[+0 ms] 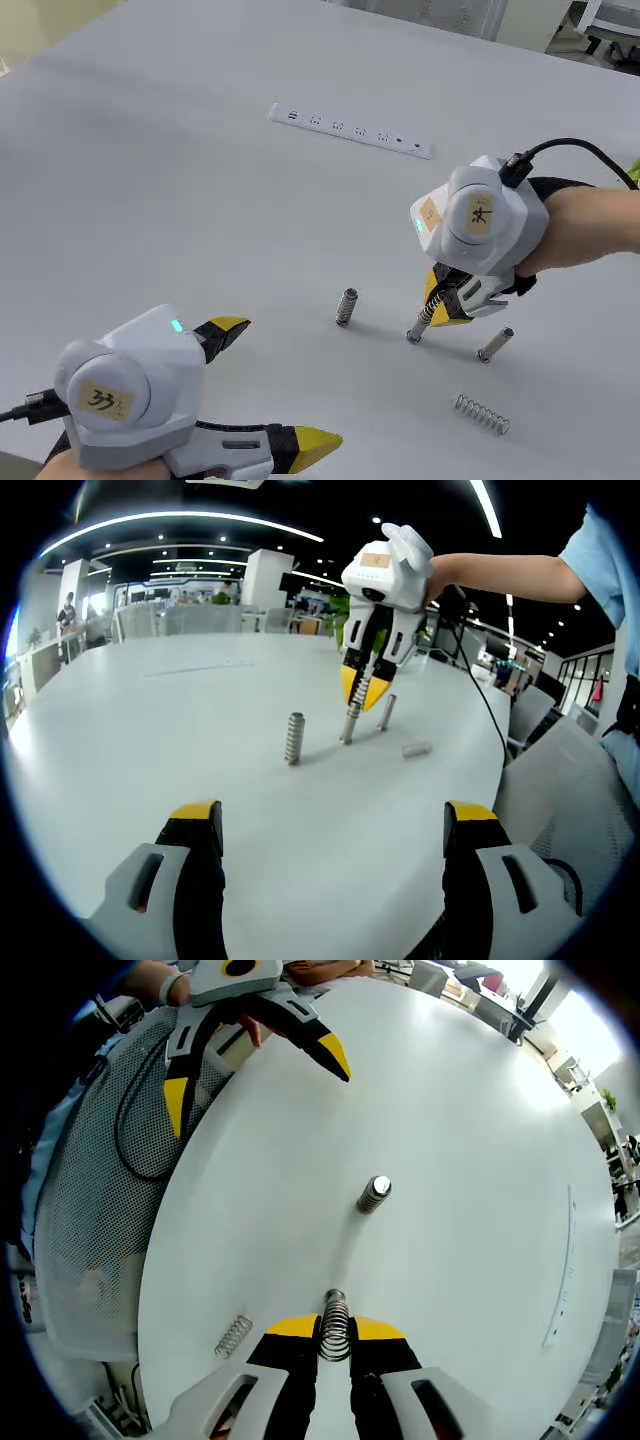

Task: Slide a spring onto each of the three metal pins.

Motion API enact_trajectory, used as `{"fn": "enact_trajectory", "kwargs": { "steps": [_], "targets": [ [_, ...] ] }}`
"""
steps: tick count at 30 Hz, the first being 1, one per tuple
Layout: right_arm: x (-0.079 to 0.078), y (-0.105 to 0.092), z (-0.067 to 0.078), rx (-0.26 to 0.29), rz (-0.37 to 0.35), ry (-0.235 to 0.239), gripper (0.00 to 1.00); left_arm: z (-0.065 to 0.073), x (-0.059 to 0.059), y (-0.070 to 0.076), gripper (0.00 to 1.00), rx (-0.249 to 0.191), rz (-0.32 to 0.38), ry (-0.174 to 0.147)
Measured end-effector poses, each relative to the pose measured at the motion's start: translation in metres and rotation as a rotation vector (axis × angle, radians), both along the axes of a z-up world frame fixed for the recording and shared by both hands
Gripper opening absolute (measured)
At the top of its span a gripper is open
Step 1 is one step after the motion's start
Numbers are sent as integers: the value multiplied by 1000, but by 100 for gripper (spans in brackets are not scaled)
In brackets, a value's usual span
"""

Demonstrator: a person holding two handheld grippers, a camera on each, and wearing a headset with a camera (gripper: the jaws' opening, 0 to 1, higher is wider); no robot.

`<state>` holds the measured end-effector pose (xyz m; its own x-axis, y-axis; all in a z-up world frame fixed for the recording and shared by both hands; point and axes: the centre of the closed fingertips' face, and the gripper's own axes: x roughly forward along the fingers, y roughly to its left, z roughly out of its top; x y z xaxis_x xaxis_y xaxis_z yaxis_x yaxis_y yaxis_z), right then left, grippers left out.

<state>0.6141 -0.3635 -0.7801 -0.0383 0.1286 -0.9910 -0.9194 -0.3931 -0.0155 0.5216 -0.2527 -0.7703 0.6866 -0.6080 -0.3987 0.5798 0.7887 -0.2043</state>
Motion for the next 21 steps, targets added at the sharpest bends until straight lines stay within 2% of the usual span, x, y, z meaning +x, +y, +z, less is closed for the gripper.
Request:
{"fn": "enact_trajectory", "kwargs": {
  "steps": [10, 21],
  "targets": [
    [-2, -1, -12, -29, 13, 6, 8, 1, 1, 0, 89, -4, 5, 0],
    [-2, 2, -24, -33, 8, 6, 8, -1, 1, 1, 88, -7, 7, 7]
  ]
}}
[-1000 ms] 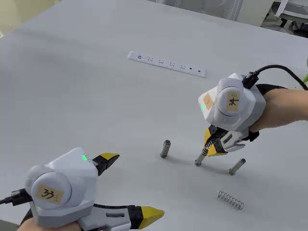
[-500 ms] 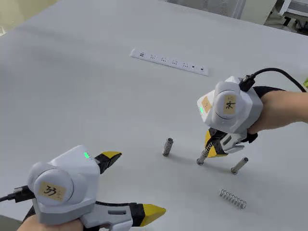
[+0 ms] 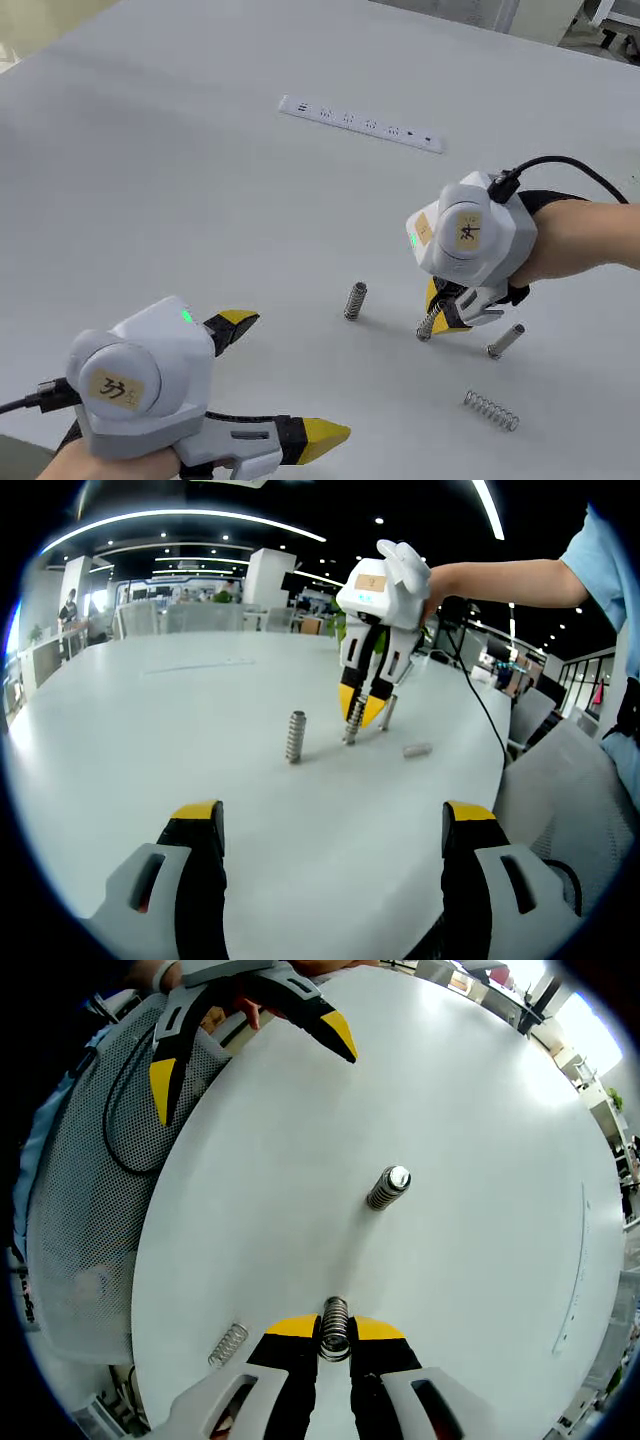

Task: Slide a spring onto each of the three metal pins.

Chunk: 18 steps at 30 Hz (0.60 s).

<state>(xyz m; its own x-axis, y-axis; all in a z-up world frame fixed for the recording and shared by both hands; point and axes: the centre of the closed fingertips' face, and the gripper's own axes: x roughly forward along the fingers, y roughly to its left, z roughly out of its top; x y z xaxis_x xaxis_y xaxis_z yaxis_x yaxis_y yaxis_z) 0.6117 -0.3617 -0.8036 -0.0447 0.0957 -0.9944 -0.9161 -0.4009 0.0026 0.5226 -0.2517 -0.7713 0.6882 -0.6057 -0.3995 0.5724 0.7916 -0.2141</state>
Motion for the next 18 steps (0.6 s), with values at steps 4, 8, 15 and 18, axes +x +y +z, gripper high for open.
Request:
{"fn": "enact_trajectory", "kwargs": {
  "steps": [4, 8, 15, 18],
  "targets": [
    [0, -1, -4, -2, -3, -1, 8, 0, 0, 0, 88, 0, -1, 2],
    [0, 0, -7, 2, -10, -3, 8, -1, 0, 1, 88, -1, 0, 3],
    [1, 0, -11, 6, -15, -8, 8, -3, -1, 1, 88, -1, -2, 7],
    [1, 0, -13, 7, -13, -12, 8, -4, -2, 1, 88, -1, -4, 10]
  ]
}}
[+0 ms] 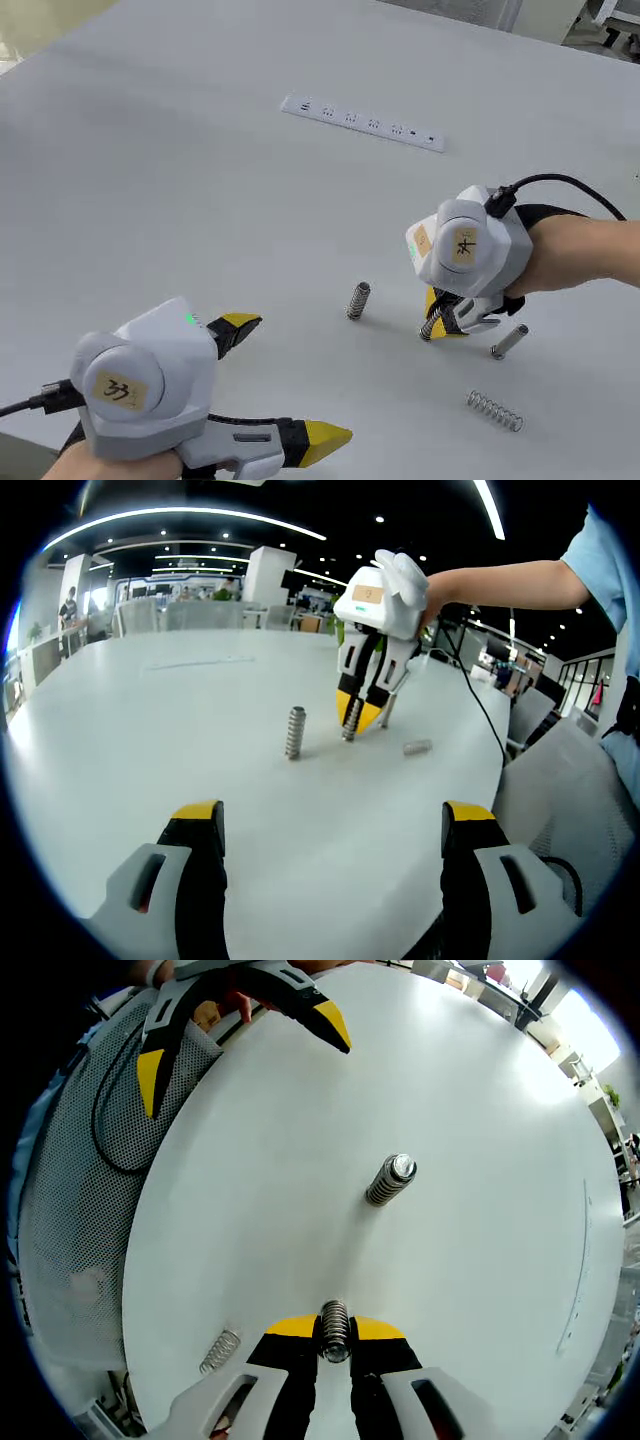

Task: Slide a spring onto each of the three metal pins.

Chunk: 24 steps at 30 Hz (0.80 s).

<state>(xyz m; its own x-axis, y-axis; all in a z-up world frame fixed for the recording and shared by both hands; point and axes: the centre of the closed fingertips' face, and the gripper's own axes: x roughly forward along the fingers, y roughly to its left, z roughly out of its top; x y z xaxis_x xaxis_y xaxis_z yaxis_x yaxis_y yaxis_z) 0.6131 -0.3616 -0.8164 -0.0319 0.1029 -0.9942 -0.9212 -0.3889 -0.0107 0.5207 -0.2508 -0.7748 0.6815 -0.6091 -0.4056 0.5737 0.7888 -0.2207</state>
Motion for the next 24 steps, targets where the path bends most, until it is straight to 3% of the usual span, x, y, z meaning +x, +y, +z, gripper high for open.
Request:
{"fn": "enact_trajectory", "kwargs": {
  "steps": [11, 17, 24],
  "targets": [
    [0, 2, 0, 13, -17, 4, 9, 1, 1, 0, 88, 1, -7, -2],
    [1, 5, 2, 44, -49, 5, 26, 1, 1, -1, 88, 2, -11, -1],
    [1, 10, 5, 123, -77, 12, 63, 3, 3, -1, 88, 3, -16, -5]
  ]
}}
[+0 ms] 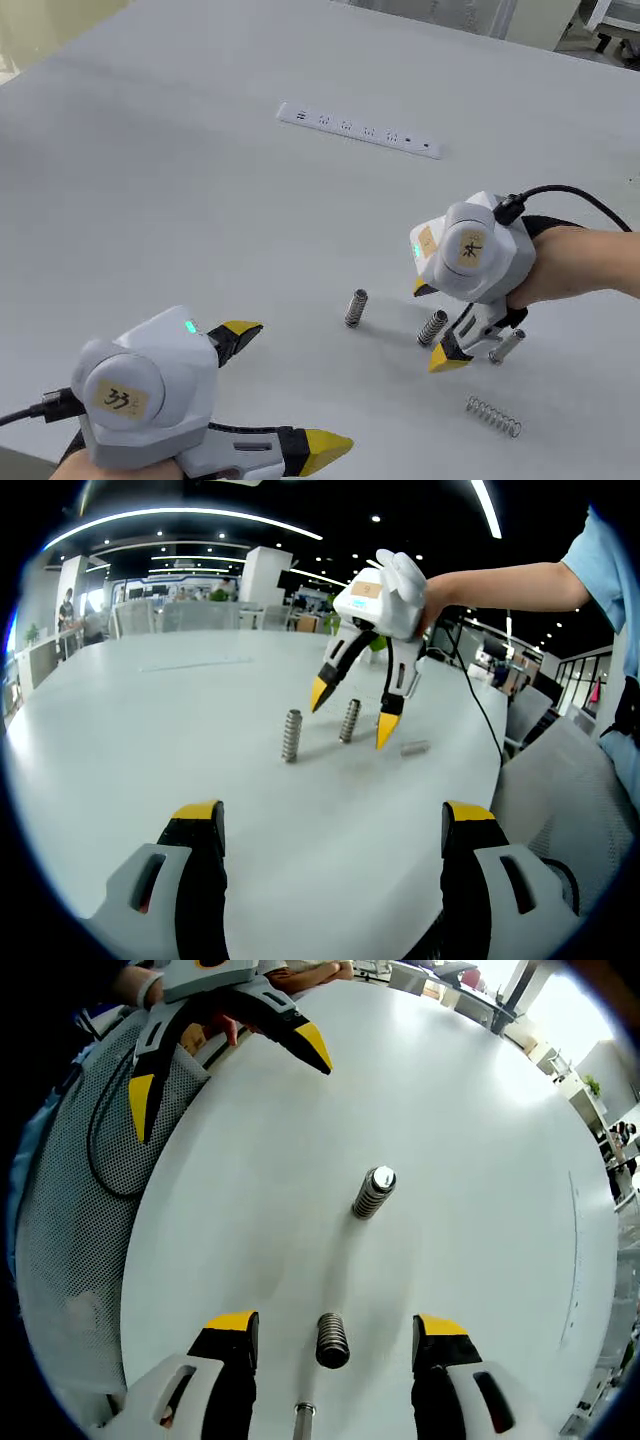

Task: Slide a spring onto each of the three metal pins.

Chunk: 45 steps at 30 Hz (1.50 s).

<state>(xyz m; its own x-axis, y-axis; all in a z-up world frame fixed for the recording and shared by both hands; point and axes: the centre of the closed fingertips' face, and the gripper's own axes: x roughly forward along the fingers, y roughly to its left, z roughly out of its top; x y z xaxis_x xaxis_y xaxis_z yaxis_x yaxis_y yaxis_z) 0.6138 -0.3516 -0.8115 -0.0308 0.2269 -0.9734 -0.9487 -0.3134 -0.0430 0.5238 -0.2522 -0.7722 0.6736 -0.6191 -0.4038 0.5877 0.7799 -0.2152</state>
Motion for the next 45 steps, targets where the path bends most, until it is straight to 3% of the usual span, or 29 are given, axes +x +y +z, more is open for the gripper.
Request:
{"fn": "enact_trajectory", "kwargs": {
  "steps": [4, 8, 17, 21, 24, 29, 45],
  "targets": [
    [1, -1, 0, 22, -35, -2, 80, 2, 2, 0, 88, 3, -3, -6],
    [2, 1, 4, 81, -70, -16, 99, 2, 5, 1, 88, 7, -2, -7],
    [1, 2, 16, 158, -127, -6, 99, 8, 11, 3, 88, 13, 1, -22],
    [-1, 3, 21, 213, -158, -1, 99, 9, 14, 4, 88, 19, -5, -25],
    [-2, 1, 24, 246, -191, 11, 99, 8, 13, 5, 88, 52, -27, -34],
    [-3, -4, 33, 316, -238, 8, 99, 9, 13, 3, 88, 52, -34, -27],
    [-12, -48, 51, 459, -408, -7, 99, 13, 15, -15, 87, 60, -98, -28]
  ]
}}
